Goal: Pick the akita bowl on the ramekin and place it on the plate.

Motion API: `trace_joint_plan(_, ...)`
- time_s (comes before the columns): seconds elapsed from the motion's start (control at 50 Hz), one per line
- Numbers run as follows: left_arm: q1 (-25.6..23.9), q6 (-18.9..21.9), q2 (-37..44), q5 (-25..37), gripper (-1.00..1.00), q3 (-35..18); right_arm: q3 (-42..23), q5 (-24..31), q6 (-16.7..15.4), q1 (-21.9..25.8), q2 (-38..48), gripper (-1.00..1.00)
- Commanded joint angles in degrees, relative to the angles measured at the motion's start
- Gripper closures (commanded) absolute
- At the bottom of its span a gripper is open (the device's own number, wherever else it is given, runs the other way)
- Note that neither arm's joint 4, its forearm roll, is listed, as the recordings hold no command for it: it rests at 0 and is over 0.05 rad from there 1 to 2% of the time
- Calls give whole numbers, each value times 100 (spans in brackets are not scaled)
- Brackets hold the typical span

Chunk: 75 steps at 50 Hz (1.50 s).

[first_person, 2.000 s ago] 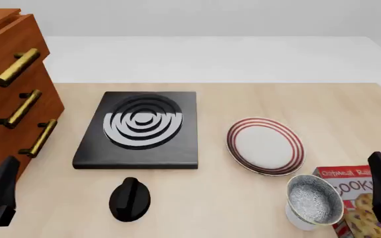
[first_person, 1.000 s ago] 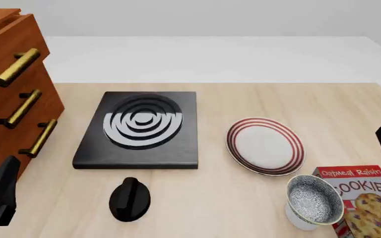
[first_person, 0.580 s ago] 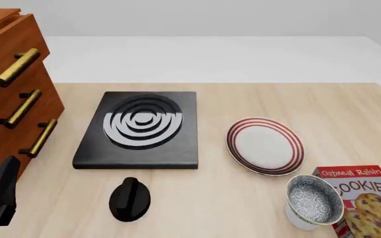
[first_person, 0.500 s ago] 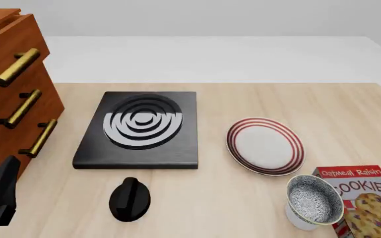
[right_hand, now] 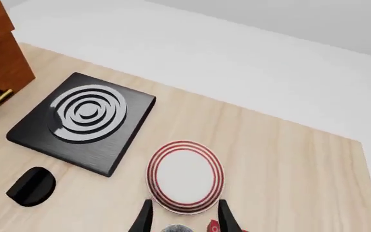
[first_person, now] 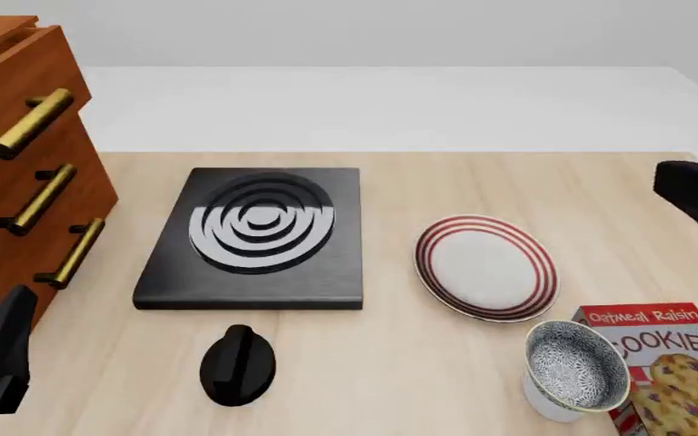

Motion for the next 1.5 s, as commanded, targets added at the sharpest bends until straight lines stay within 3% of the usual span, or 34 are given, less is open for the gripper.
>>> trace_joint_plan(0.02,0,0,0,0,-100,0,-561,750,-173,244,556,-100)
trace_joint_plan(0.14,0,0,0,0,-100,0,-425,793,-142,311,790,-100)
trace_joint_plan(0.26,0,0,0,0,-100,0,-691,1079,-25,548,1131,-100)
trace_joint_plan(0.32,0,0,0,0,-100,0,-678,1198,-201,588,1257,-100)
trace_joint_plan(0.36,0,0,0,0,-100,0,-699,1289,-97,682,1349,-100)
trace_joint_plan(0.52,0,0,0,0,-100,0,-643,1489,-185,988,1633,-100)
trace_joint_plan(0.78,0,0,0,0,-100,0,-457,1727,-90,902,1727,-100)
trace_joint_plan(0.94,0,0,0,0,-100,0,-482,1844,-282,685,1814,-100)
trace_joint_plan(1.16,0,0,0,0,-100,0,-277,1726,-260,717,1925,-100)
trace_joint_plan(1.24,0,0,0,0,-100,0,-209,1692,-497,604,2039,-100)
trace_joint_plan(1.5,0,0,0,0,-100,0,-317,1528,-382,783,2733,-100)
